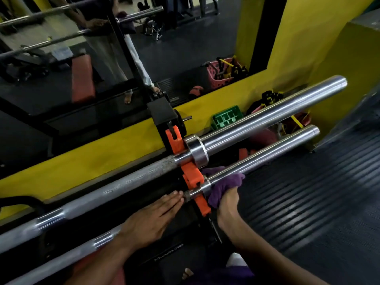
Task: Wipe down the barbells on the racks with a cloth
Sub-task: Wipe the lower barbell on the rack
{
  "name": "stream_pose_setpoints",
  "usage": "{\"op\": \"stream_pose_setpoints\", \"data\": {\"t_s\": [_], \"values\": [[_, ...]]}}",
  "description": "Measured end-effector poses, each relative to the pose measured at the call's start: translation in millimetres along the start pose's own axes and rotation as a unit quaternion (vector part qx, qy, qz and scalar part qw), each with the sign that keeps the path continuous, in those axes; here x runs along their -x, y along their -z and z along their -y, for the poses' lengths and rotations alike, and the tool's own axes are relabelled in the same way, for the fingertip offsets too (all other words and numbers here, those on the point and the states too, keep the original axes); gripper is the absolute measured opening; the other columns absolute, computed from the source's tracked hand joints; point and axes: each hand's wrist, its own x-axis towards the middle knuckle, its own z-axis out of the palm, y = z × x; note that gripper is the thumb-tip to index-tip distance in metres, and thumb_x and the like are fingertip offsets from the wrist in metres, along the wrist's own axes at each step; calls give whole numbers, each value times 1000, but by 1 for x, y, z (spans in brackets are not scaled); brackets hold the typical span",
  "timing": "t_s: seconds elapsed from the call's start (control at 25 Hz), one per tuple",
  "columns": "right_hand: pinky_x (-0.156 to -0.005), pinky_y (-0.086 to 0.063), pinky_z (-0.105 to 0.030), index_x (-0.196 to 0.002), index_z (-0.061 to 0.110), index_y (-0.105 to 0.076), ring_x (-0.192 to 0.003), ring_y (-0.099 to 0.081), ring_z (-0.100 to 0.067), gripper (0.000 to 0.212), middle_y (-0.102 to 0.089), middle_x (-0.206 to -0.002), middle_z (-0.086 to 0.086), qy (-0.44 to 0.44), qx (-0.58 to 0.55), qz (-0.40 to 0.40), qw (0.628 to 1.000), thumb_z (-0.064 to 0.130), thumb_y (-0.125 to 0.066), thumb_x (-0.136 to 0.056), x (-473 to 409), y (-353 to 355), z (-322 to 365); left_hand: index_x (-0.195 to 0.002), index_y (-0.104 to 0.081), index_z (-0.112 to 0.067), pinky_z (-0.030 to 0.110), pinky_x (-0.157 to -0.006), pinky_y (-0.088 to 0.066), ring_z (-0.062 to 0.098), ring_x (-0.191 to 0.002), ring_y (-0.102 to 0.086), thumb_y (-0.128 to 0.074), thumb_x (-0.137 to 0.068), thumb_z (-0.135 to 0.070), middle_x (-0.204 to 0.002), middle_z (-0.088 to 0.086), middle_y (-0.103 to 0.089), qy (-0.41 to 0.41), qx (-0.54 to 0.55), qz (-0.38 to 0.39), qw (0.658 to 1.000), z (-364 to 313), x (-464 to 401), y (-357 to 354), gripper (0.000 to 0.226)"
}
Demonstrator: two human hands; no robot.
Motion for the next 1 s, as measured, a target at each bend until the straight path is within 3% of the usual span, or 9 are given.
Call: {"op": "stream_pose_setpoints", "data": {"t_s": [0.04, 0.16, 0.24, 0.32, 0.44, 0.6, 0.72, 0.84, 1.0], "values": [[-53, -49, -30, -81, 14, -74, -51, -56, -17, 58, -59, -60, -4, -17, 11, -11, 1000, 52, -36, -102, 5, 4, -10, -157, -29, -7, 37, -122, -23, 21, -153, -22, -46, -99, -20, -166, 10, -25, -2, -2, -5, 1000, -1, -2, 1, 62], [-80, -56, -49, -127, 28, -58, -73, -64, -13, 45, -64, -80, 5, 6, 93, 25, 995, 61, -48, -98, 16, 23, -30, -158, -26, -8, 36, -122, -23, 19, -154, -20, -46, -100, -21, -166, 9, -23, 3, -3, -14, 1000, -3, 3, -3, 63], [-73, -61, -50, -121, 26, -55, -69, -63, -15, 34, -61, -80, 3, 18, 116, 93, 989, 53, -53, -100, 24, 32, -27, -159, -23, -9, 34, -122, -25, 18, -154, -19, -50, -99, -21, -167, 8, -21, 4, -2, -20, 1000, -3, 3, -1, 67], [-57, -56, -26, -108, 21, -58, -60, -61, -7, 37, -63, -82, 0, 21, 191, 124, 974, 55, -58, -93, 30, 40, -16, -159, -22, -9, 34, -122, -29, 18, -154, -19, -56, -97, -21, -167, 8, -21, 2, 1, -16, 1000, -3, -1, 0, 71], [-64, -50, -6, -100, 31, -56, -71, -64, 11, 12, -64, -111, -6, 5, 260, 117, 959, 30, -45, -105, 23, 40, -8, -159, -22, -9, 35, -121, -31, 18, -154, -19, -56, -99, -20, -167, 8, -22, -10, -3, -22, 1000, -2, 0, -2, 70], [-65, -62, -29, -100, 19, -62, -75, -72, -12, 26, -72, -96, -4, -78, 165, 89, 979, 17, -37, -106, 30, 19, -4, -160, -17, -11, 34, -121, -31, 16, -155, -16, -38, -107, -25, -166, 5, -22, 4, 9, -27, 1000, 0, 0, -7, 59], [-70, -60, -54, -77, 11, -61, -71, -60, -28, 13, -59, -81, -12, -70, 121, 59, 988, 9, -53, -87, 42, -1, -7, -161, -13, -13, 34, -121, -30, 14, -155, -14, -38, -107, -26, -167, 4, -20, 5, 12, -24, 1000, 0, 0, -9, 61], [-64, -52, -44, -95, 7, -62, -63, -60, -23, 46, -64, -79, -8, -36, 185, 74, 979, 53, -58, -93, 53, 24, -10, -159, -18, -12, 32, -122, -27, 15, -154, -18, -43, -105, -26, -166, 4, -23, 7, 18, -33, 999, -1, 1, -6, 62], [-72, -59, -36, -123, 13, -63, -88, -70, -24, 26, -72, -104, -8, -84, 201, 82, 972, 22, -46, -106, 80, 70, 2, -159, -22, -15, 30, -121, -27, 12, -153, -22, -41, -105, -32, -166, 0, -24, 19, 59, -37, 997, -2, 2, 1, 59]]}}
